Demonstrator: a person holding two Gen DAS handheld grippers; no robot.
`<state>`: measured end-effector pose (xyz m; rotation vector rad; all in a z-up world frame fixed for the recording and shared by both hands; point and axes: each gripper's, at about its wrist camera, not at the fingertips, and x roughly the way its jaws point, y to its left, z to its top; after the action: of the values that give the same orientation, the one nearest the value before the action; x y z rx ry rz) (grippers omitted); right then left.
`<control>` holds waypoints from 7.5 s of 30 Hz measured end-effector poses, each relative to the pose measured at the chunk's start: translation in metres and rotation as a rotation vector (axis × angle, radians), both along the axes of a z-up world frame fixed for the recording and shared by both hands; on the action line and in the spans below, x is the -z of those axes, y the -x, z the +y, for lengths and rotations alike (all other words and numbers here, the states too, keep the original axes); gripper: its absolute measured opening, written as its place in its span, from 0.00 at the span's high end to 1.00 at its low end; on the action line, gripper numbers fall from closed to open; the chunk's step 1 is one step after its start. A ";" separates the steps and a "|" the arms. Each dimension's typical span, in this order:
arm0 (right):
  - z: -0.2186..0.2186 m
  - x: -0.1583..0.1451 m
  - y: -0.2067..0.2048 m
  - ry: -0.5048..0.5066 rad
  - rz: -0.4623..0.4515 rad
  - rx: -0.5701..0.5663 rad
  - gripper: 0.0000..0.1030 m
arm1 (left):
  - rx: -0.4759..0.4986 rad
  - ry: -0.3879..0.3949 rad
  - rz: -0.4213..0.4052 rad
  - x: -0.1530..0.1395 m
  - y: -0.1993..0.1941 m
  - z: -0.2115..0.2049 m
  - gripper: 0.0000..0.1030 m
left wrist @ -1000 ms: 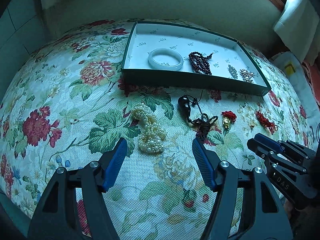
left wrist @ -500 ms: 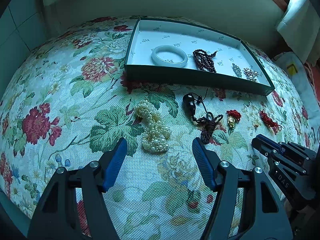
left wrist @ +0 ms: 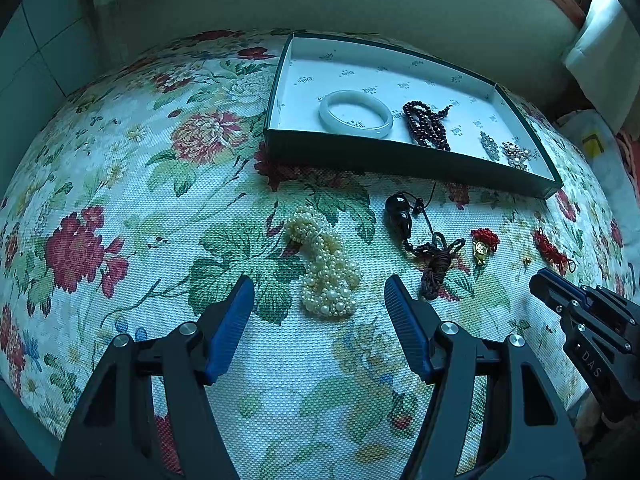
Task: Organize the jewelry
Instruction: 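Grasp the pearl strand with the left tool while the right tool grasps a small gold earring, then carry the pearl strand and gold earring into the green box with both tools, then open both tools to release the pearl strand and earring in the box, then grasp the black gourd pendant with the left tool while the right tool grasps the red knotted charm, then carry the black pendant and red knotted charm into the box with both tools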
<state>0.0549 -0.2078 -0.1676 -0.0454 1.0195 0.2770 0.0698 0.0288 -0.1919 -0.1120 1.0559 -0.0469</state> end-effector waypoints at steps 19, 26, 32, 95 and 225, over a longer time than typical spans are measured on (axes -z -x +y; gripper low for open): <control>-0.003 0.004 -0.004 -0.015 0.001 0.002 0.94 | 0.043 0.008 -0.026 0.009 -0.018 -0.004 0.87; -0.004 -0.001 -0.003 -0.022 -0.010 0.003 0.94 | 0.039 0.040 -0.028 0.003 -0.011 0.000 0.90; -0.004 -0.005 -0.002 -0.024 -0.018 0.002 0.94 | 0.044 0.055 -0.056 -0.010 -0.004 0.000 0.90; -0.001 0.018 -0.204 -0.007 -0.051 0.053 0.71 | 0.117 0.010 -0.102 -0.002 -0.210 -0.052 0.50; -0.052 -0.002 -0.029 0.008 -0.037 0.104 0.81 | 0.163 0.046 -0.086 -0.023 -0.029 -0.044 0.84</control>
<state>0.0842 -0.2597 -0.1652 -0.0047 0.9833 0.1767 0.0988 -0.0149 -0.1691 -0.0651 0.9769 -0.2216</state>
